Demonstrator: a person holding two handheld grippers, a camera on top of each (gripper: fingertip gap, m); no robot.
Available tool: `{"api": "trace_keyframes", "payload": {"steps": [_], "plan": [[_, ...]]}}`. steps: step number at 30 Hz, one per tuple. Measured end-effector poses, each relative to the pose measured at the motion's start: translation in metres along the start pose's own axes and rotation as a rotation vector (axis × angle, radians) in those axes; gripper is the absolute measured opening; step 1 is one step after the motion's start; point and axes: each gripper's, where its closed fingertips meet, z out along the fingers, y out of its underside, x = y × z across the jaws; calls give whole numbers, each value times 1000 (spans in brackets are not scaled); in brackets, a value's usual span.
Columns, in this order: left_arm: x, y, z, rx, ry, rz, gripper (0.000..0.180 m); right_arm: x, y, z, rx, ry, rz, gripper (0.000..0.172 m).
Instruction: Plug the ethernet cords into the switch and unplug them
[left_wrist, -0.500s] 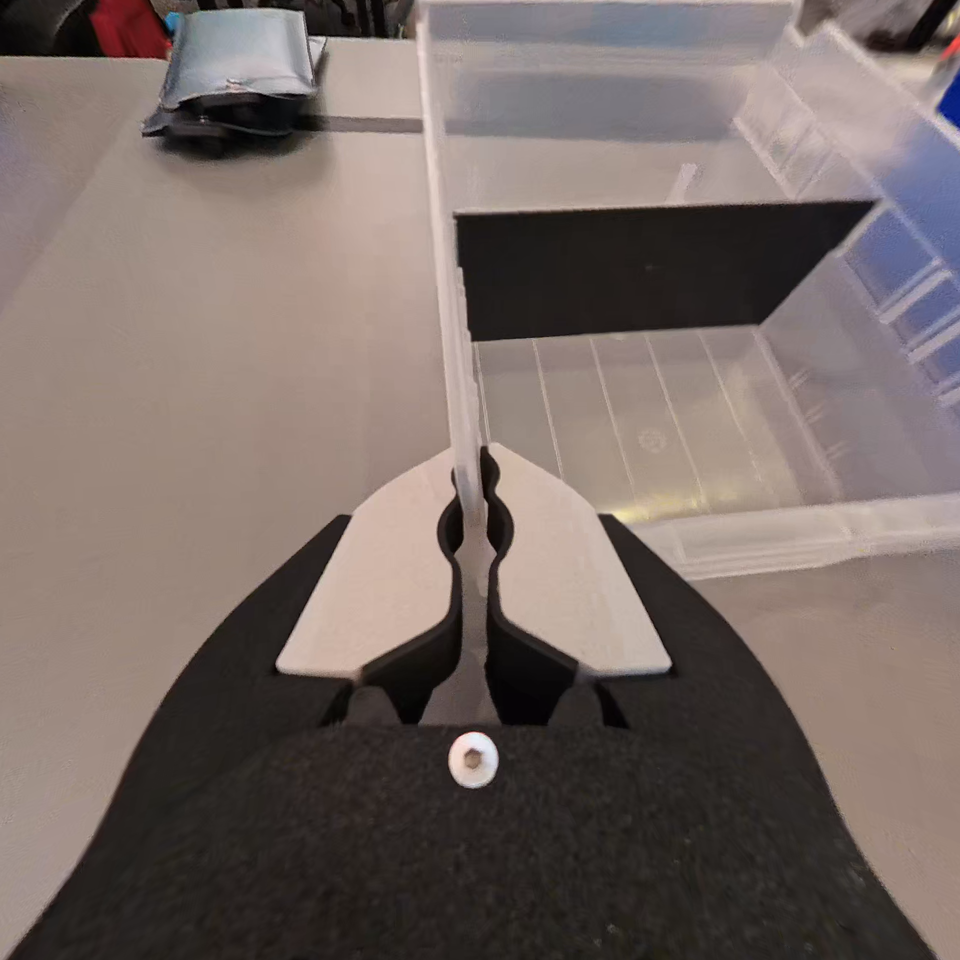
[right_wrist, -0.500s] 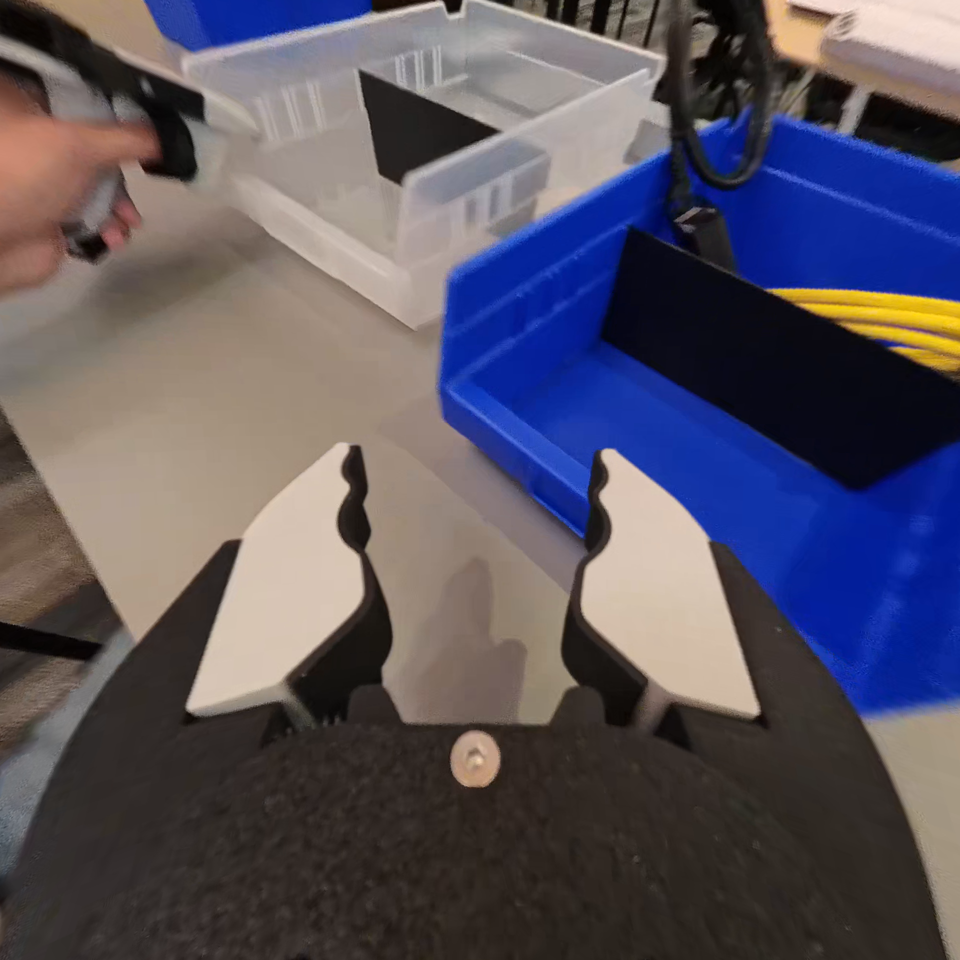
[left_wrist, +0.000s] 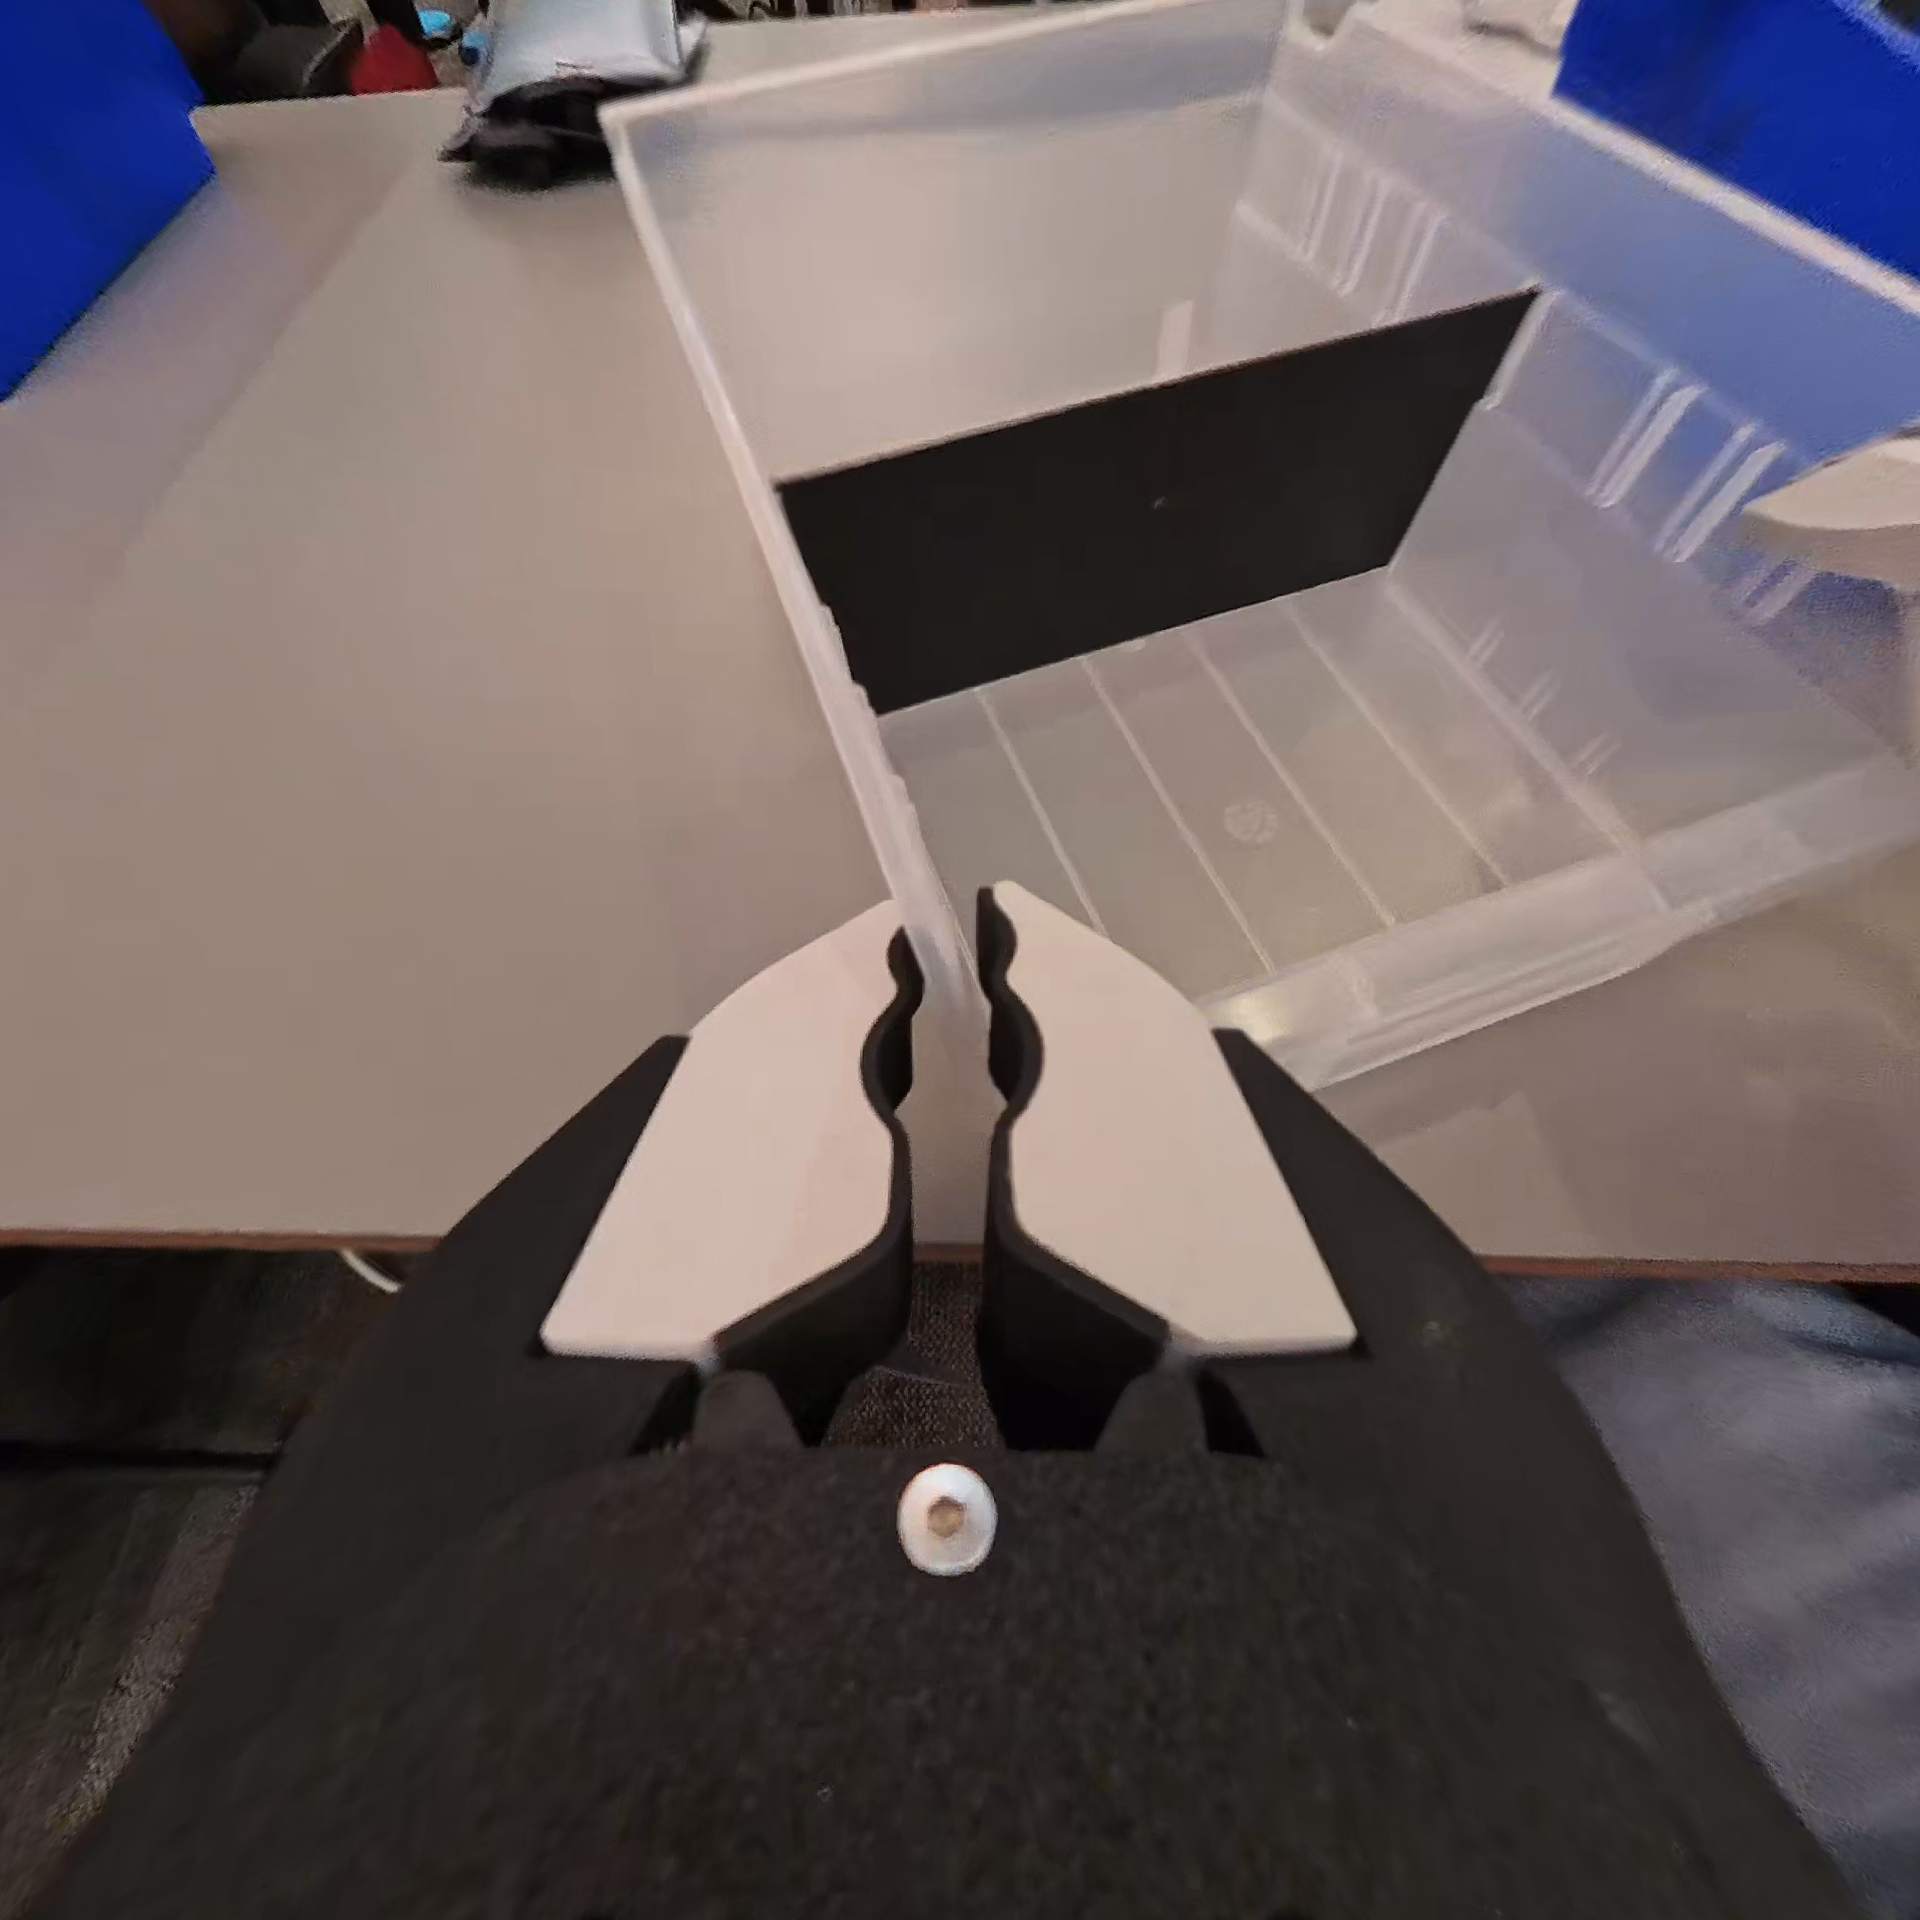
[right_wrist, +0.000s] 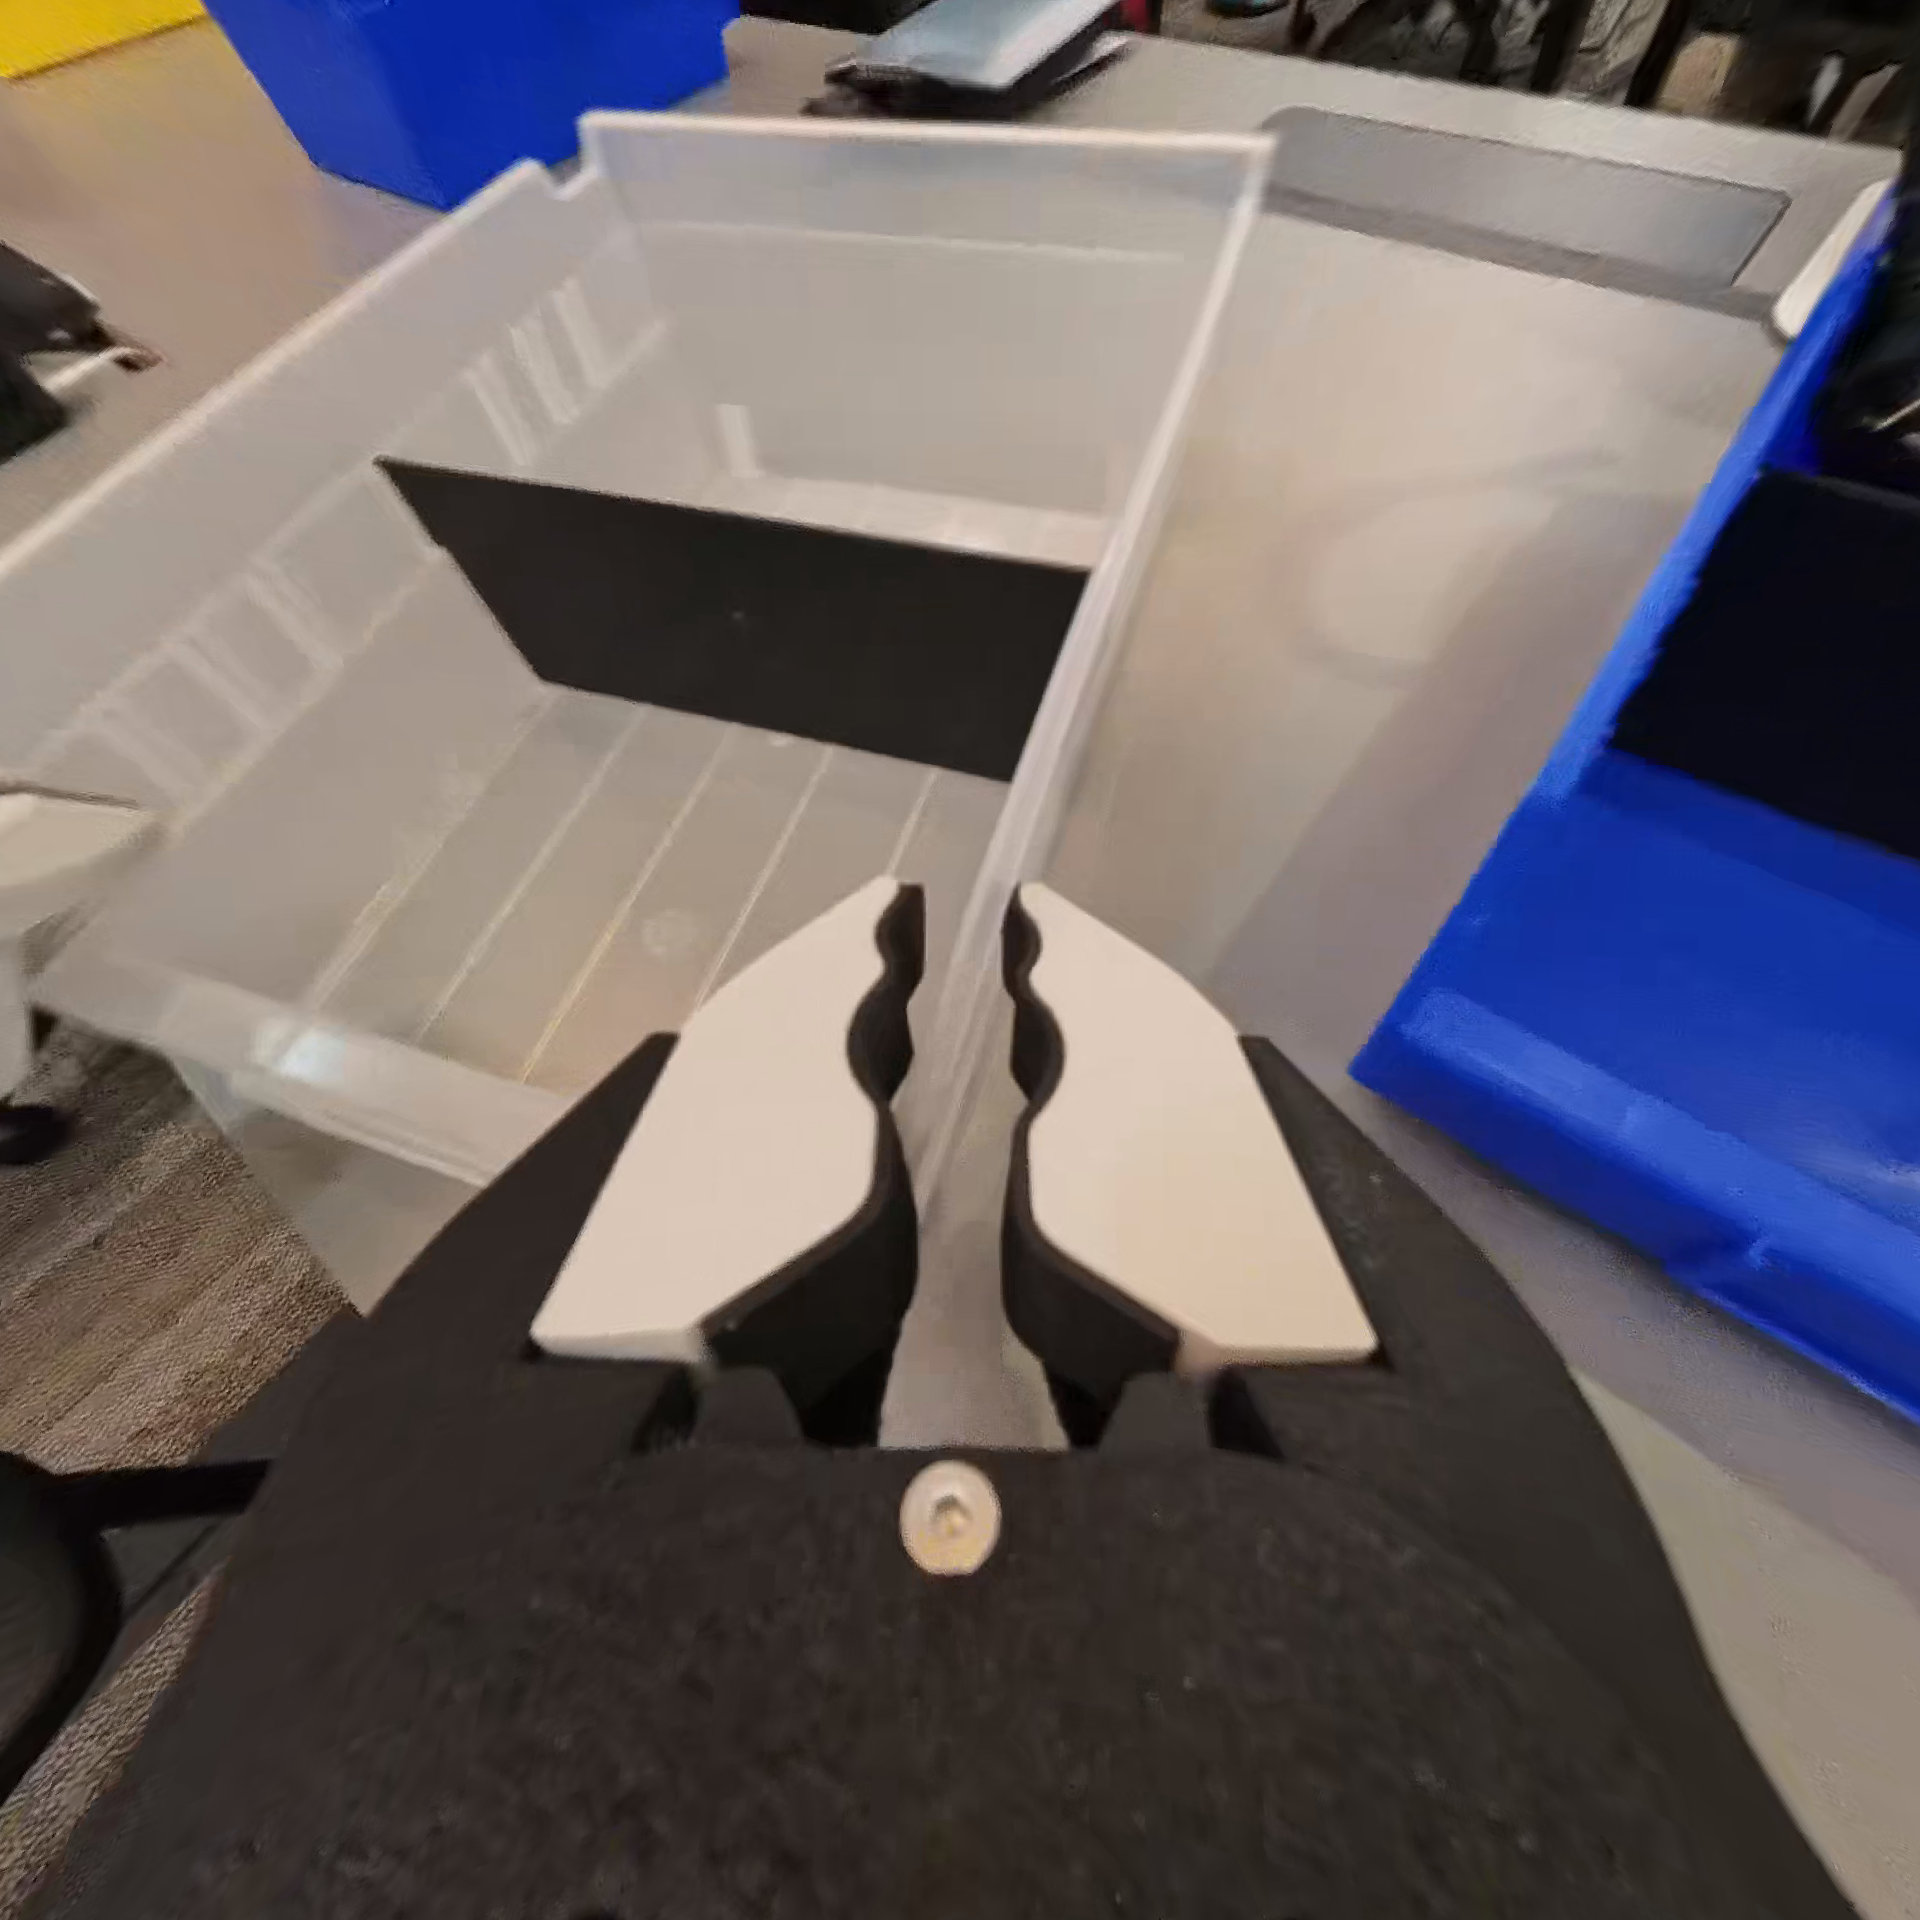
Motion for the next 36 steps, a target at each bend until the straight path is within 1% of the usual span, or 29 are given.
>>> {"api": "trace_keyframes", "payload": {"steps": [2,4,6,9,12,14,16,18,20,21,23,25,27,30,33,35,36], "plan": [[1,-7,-11,16,-50,33,8,-1,-4,-7,-13,12,-10,11],[5,-25,-22,60,-72,55,8,0,-13,-16,-10,20,7,10],[13,-52,-37,126,-86,98,8,5,-35,-33,54,20,13,9],[41,-110,-63,265,-91,169,9,24,-80,-77,190,47,-6,9],[102,-176,-78,405,-47,297,11,76,-125,-138,331,140,2,7],[156,-210,-72,437,12,395,13,126,-143,-180,388,237,1,6],[215,-238,-62,454,96,439,13,180,-144,-216,389,304,50,6],[277,-253,-44,421,179,464,13,237,-131,-244,342,375,105,6],[340,-255,-24,381,264,462,12,294,-105,-270,280,436,163,6],[372,-252,-12,351,311,437,12,321,-90,-282,268,458,205,6],[434,-238,8,262,445,324,16,377,-55,-298,202,506,252,6],[484,-224,27,213,478,284,15,423,-14,-305,115,490,333,6],[521,-204,47,170,474,288,15,459,21,-306,98,465,426,5],[547,-174,77,139,456,316,13,491,54,-303,113,493,454,5],[552,-140,103,84,475,318,13,508,67,-291,193,522,483,5],[551,-120,116,20,477,303,15,514,82,-273,142,546,502,4],[551,-114,120,10,490,286,15,515,81,-268,158,551,486,4]]}}
